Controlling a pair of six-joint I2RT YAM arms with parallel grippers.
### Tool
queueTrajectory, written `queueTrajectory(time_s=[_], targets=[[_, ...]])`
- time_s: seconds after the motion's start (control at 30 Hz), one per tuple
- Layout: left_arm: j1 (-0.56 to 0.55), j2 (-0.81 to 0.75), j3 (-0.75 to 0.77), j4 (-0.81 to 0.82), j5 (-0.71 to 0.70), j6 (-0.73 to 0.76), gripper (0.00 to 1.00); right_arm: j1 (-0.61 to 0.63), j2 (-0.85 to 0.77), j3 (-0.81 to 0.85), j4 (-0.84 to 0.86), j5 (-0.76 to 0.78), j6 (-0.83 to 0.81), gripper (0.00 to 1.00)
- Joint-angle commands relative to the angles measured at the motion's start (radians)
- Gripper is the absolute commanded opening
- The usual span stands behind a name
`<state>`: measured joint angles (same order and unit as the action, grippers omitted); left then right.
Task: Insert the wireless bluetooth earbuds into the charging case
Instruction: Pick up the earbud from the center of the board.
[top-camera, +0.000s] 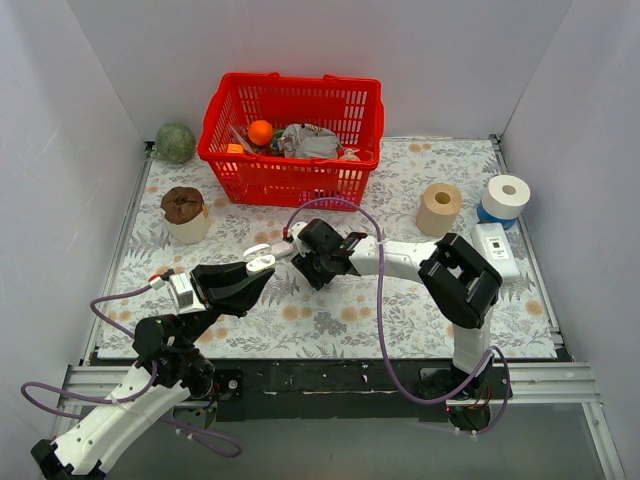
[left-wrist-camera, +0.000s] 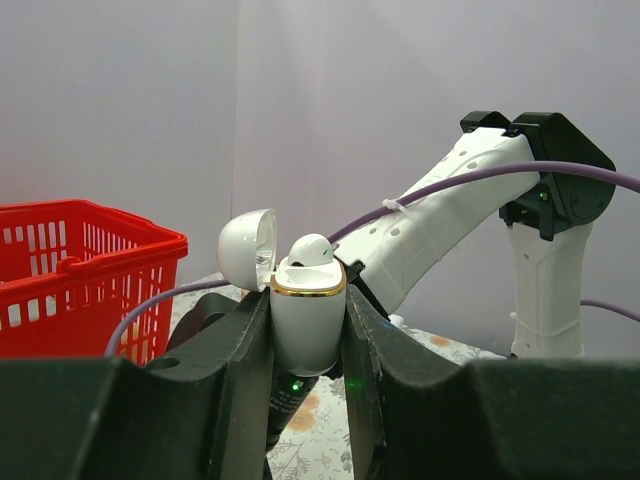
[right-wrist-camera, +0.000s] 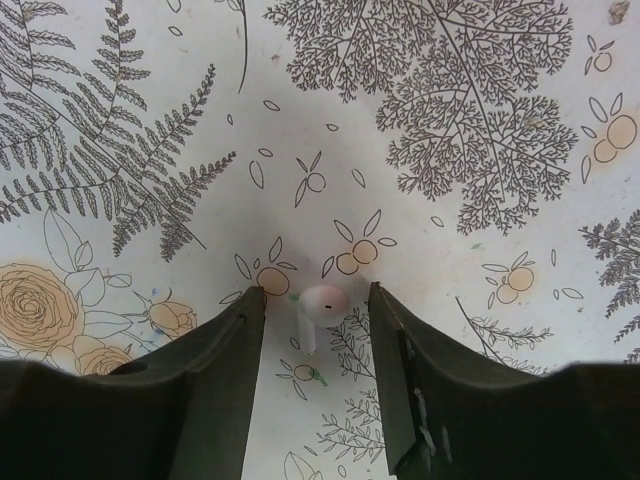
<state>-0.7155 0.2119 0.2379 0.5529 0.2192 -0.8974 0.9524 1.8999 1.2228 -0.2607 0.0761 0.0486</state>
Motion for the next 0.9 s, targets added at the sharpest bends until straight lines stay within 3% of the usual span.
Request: queueTrajectory(time_s=[0.0, 0.37, 0.57, 0.87], targets=[[0.004, 0.003, 0.014, 0.007, -0.007, 0.003, 0.0, 0.008, 0.021, 0.024, -0.003, -0.002, -0.006, 0.52], [0.004, 0.003, 0.015, 0.007, -0.006, 0.006, 0.0, 0.009, 0.011, 0.006, -0.011, 0.008, 0.002, 0.31], [0.004, 0.0, 0.017, 0.008, -0.004, 0.005, 0.0, 0.009, -0.053, -0.035, 0.021, 0.054, 0.03, 0.01], [0.005, 0.06, 0.052, 0.042, 0.003, 0.034, 0.0, 0.008, -0.245, 0.001, 0.021, 0.154, 0.053, 0.01]])
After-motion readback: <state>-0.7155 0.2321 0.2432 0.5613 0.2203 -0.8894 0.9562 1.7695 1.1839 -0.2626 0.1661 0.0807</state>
